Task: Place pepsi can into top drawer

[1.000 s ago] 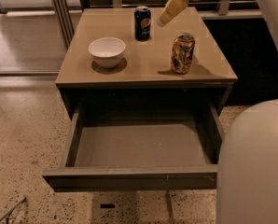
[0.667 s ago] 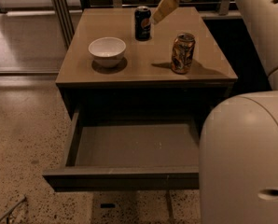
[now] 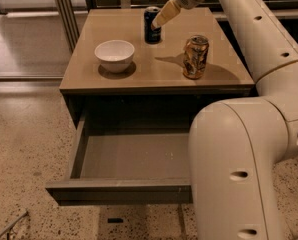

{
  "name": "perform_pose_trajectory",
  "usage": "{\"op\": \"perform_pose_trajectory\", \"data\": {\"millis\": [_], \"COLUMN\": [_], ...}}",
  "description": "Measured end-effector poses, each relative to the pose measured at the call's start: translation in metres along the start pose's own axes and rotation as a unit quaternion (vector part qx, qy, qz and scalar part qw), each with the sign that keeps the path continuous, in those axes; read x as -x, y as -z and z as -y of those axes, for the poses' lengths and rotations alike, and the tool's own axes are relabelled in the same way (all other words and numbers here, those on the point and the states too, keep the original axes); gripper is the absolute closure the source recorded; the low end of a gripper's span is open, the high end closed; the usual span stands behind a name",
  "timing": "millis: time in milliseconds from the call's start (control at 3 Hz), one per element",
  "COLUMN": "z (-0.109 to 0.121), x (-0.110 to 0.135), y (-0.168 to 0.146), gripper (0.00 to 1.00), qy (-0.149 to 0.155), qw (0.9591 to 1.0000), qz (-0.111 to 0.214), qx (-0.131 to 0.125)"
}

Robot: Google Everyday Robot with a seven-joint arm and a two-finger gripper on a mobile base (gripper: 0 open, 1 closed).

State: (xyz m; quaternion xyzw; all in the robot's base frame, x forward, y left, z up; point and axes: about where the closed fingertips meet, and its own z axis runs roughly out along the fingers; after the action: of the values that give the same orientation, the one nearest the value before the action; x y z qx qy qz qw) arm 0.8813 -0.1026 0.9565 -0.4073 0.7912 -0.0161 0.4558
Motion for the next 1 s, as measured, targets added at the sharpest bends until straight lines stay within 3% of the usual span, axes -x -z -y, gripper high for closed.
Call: {"op": "perform_pose_trajectory", "data": {"millis": [333,1000], "z": [-0.001,-0.011], "x": [-0.002,0.008], "y": [-0.026,-0.061], "gripper": [0.00,0.00], "qy": [-0.026,-0.048], "qw": [0.9995,0.9965], "qz": [0.016,0.066], "qx": [0.003,0.021]}}
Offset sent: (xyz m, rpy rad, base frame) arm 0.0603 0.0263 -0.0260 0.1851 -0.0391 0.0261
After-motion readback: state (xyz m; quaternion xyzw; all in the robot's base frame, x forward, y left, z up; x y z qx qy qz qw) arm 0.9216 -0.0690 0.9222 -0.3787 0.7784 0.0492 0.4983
